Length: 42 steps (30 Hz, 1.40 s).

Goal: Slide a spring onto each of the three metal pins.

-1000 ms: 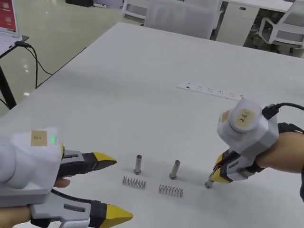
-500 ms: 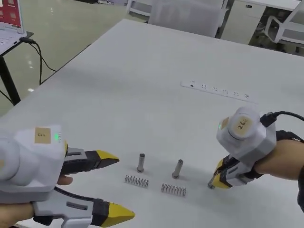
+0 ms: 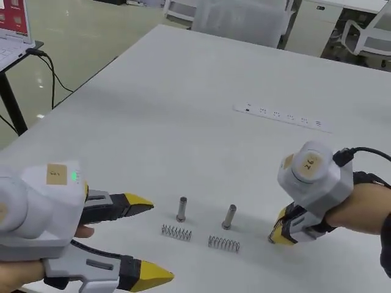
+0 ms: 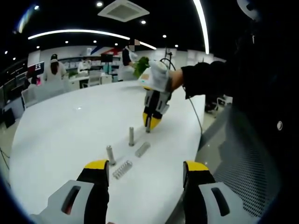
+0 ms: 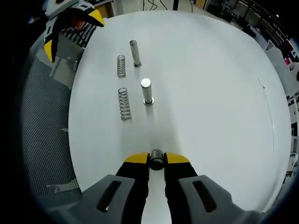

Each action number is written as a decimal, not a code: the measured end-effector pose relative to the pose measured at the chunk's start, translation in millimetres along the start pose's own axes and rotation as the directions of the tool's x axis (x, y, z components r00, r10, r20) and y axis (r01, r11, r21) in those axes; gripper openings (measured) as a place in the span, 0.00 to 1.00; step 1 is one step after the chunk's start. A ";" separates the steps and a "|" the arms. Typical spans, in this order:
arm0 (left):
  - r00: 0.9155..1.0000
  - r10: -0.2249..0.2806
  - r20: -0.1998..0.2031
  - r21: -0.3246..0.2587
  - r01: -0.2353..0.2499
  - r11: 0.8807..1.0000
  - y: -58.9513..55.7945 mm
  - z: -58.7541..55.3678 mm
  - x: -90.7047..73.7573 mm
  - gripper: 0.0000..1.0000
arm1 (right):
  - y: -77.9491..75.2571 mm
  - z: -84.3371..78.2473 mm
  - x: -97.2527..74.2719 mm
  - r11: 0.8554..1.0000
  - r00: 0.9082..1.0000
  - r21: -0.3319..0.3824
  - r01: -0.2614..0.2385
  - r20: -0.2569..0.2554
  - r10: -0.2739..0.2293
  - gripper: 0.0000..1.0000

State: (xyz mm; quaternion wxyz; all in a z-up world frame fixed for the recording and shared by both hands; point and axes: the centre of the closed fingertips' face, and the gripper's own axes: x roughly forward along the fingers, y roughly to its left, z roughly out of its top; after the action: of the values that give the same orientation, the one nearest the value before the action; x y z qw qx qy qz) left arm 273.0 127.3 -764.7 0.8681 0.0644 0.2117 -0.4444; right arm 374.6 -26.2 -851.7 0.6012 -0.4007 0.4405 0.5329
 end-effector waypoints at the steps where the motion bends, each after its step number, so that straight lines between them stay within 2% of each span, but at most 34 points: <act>1: 1.000 0.000 0.000 0.001 0.000 1.000 -0.1 0.0 0.0 0.59 | 0.2 0.1 -0.3 1.000 1.000 0.000 0.000 0.001 0.000 0.10; 16: 1.000 -0.007 -0.004 0.009 0.007 1.000 -2.2 -0.4 0.4 0.59 | 1.6 12.3 -16.0 0.999 0.998 -0.024 0.047 0.031 -0.047 0.17; 26: 1.000 -0.011 -0.006 0.016 0.011 1.000 -2.6 -0.7 0.1 0.59 | 7.0 32.4 -29.5 0.994 0.996 -0.074 0.078 0.056 -0.074 0.18; 32: 1.000 -0.012 -0.007 0.018 0.012 1.000 -2.6 -0.8 -0.4 0.58 | 20.4 47.6 -27.6 0.992 0.996 -0.108 0.061 0.072 -0.053 0.17; 42: 1.000 -0.011 -0.007 0.017 0.011 1.000 -2.0 -0.8 -0.7 0.58 | 39.5 57.5 -10.3 0.989 0.998 -0.149 0.010 0.058 -0.002 0.16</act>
State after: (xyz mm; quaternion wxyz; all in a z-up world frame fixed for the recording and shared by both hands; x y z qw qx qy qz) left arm 270.8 126.8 -764.9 0.8642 0.0723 0.2113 -0.4509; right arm 340.8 29.9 -825.6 0.5836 -0.4304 0.3806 0.5739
